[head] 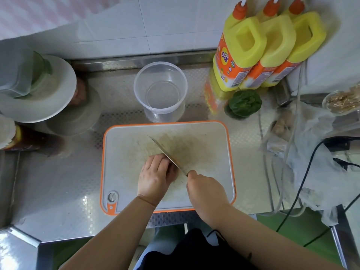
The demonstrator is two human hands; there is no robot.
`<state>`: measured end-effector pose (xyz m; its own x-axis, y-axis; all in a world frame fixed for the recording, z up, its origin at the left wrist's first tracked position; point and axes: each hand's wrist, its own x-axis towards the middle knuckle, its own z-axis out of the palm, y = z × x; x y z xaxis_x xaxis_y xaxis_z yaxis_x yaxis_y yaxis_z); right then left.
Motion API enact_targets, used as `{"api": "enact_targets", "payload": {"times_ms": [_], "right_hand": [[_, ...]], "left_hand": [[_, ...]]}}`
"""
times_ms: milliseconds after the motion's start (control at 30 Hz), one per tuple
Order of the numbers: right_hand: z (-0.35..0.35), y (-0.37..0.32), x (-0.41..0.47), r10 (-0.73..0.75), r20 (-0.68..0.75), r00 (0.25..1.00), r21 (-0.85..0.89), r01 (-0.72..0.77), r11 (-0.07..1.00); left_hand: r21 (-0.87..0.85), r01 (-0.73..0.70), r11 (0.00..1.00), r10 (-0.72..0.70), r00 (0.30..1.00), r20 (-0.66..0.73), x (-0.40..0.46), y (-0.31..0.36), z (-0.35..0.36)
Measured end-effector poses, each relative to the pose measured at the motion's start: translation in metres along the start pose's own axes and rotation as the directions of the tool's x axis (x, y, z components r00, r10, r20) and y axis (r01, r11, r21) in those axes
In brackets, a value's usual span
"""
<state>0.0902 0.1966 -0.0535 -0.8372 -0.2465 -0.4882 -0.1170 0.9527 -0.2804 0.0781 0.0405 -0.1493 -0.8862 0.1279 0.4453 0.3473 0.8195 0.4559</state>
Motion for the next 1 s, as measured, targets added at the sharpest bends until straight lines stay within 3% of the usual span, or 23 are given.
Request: {"api": "enact_targets", "payload": {"times_ms": [467,633,1000], "right_hand": [[0.016,0.002,0.029,-0.048,-0.024,0.999,0.018,0.048,0.999],[0.028,0.011,0.045,0.03,0.059,0.998,0.136,-0.038,0.99],[0.027,0.019,0.039,0.022,-0.056,0.998,0.18,-0.011,0.984]], "left_hand": [[0.006,0.003,1.0,-0.003,1.0,-0.001,0.0,-0.002,0.001],[0.014,0.009,1.0,-0.009,1.0,0.018,-0.001,0.001,-0.003],[0.02,0.004,1.0,-0.004,1.0,0.013,-0.003,-0.002,-0.001]]}}
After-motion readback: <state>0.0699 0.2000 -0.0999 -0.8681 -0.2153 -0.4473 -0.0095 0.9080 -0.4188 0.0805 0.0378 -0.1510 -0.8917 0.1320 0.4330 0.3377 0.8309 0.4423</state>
